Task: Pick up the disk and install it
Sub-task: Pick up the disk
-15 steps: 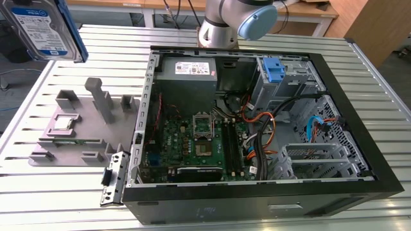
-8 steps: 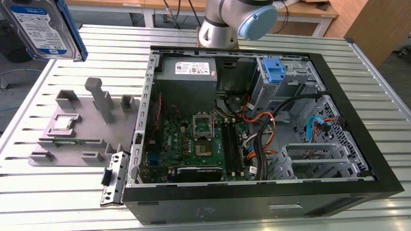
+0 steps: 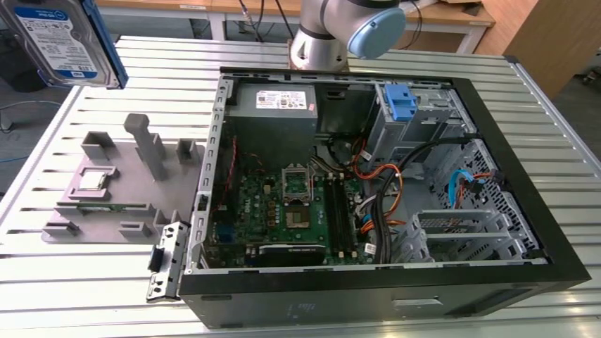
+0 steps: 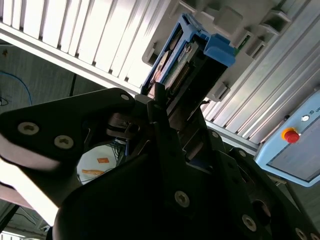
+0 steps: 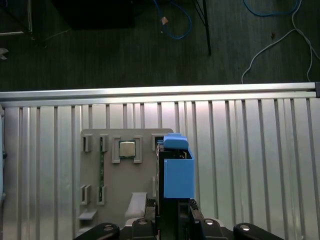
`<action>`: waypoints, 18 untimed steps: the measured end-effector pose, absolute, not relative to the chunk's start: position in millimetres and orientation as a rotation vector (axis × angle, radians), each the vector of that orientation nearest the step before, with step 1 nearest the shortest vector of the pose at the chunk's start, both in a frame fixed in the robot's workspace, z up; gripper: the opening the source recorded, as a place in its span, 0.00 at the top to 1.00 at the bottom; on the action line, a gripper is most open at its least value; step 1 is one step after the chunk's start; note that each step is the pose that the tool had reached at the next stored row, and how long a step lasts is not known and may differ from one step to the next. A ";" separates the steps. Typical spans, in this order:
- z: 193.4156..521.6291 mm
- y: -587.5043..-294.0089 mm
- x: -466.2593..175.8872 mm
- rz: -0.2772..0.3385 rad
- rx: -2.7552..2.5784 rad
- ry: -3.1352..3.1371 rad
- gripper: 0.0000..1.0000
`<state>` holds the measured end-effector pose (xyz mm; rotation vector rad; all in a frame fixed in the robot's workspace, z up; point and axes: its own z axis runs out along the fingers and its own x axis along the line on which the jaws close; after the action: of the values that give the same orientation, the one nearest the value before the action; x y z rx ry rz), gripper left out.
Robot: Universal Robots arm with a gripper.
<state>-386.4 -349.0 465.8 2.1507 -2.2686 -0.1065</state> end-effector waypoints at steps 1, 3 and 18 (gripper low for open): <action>465.8 -349.0 -386.4 -0.106 2.151 -2.268 0.65; 465.8 -349.0 -386.4 -0.106 2.151 -2.268 0.65; 473.7 -349.0 -386.4 -0.106 2.151 -2.268 0.65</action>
<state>-386.4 -349.0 473.7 2.1505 -2.2684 -0.1059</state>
